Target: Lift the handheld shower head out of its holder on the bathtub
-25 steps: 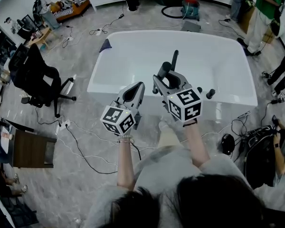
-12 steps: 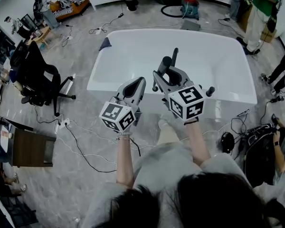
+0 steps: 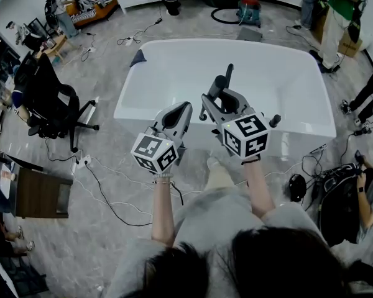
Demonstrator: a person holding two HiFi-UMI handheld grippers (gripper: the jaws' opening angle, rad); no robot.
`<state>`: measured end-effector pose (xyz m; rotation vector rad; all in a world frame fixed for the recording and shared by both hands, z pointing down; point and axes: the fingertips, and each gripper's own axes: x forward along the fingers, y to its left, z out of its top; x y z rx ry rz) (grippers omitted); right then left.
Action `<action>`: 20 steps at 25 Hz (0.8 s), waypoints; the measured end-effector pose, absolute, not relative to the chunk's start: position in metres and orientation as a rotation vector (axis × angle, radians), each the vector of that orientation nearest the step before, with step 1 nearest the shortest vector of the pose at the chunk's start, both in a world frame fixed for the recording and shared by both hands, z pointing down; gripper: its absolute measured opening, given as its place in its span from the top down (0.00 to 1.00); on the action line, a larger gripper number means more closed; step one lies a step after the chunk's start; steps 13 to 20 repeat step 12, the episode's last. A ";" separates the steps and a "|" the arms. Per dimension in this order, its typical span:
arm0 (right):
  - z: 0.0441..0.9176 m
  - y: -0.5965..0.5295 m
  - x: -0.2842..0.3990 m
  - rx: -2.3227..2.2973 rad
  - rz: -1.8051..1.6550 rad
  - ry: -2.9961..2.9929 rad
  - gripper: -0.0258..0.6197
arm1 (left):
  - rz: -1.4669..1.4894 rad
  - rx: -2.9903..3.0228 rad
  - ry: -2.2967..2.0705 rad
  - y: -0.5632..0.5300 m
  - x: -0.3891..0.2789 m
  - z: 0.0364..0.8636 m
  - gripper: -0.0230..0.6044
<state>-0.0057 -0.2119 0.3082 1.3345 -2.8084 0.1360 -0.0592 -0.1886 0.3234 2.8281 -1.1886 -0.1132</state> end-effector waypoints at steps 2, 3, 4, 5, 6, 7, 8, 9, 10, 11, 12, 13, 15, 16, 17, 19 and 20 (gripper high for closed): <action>0.308 -0.212 -0.005 1.331 0.141 -2.810 0.75 | -0.111 2.829 -1.187 -0.189 -0.058 0.323 0.95; 0.308 -0.212 -0.005 1.330 0.145 -2.810 0.75 | -0.111 2.829 -1.186 -0.189 -0.058 0.322 0.95; 0.308 -0.213 -0.005 1.330 0.149 -2.811 0.75 | -0.111 2.829 -1.185 -0.189 -0.058 0.322 0.95; 0.308 -0.213 -0.005 1.329 0.152 -2.812 0.75 | -0.112 2.829 -1.184 -0.190 -0.057 0.322 0.95; 0.308 -0.213 -0.004 1.327 0.155 -2.814 0.75 | -0.111 2.830 -1.183 -0.190 -0.057 0.322 0.95; 0.308 -0.214 -0.004 1.325 0.156 -2.816 0.75 | -0.109 2.830 -1.182 -0.191 -0.056 0.323 0.95; 0.308 -0.214 -0.004 1.323 0.157 -2.819 0.75 | -0.107 2.831 -1.182 -0.191 -0.055 0.323 0.95; 0.308 -0.215 -0.004 1.320 0.158 -2.821 0.75 | -0.104 2.832 -1.182 -0.192 -0.055 0.323 0.95; 0.308 -0.215 -0.004 1.317 0.159 -2.823 0.75 | -0.102 2.833 -1.181 -0.192 -0.055 0.323 0.95; 0.309 -0.215 -0.004 1.315 0.160 -2.825 0.75 | -0.099 2.833 -1.181 -0.192 -0.054 0.323 0.95; 0.309 -0.215 -0.004 1.313 0.160 -2.826 0.75 | -0.096 2.834 -1.180 -0.192 -0.054 0.324 0.95; 0.309 -0.215 -0.004 1.313 0.160 -2.826 0.75 | -0.096 2.834 -1.180 -0.192 -0.054 0.324 0.95; 0.309 -0.215 -0.004 1.313 0.160 -2.826 0.75 | -0.096 2.834 -1.180 -0.192 -0.054 0.324 0.95; 0.309 -0.215 -0.004 1.313 0.160 -2.826 0.75 | -0.096 2.834 -1.180 -0.192 -0.054 0.324 0.95; 0.309 -0.215 -0.004 1.313 0.160 -2.826 0.75 | -0.096 2.834 -1.180 -0.192 -0.054 0.324 0.95; 0.309 -0.215 -0.004 1.313 0.160 -2.826 0.75 | -0.096 2.834 -1.180 -0.192 -0.054 0.324 0.95; 0.309 -0.215 -0.004 1.313 0.160 -2.826 0.75 | -0.096 2.834 -1.180 -0.192 -0.054 0.324 0.95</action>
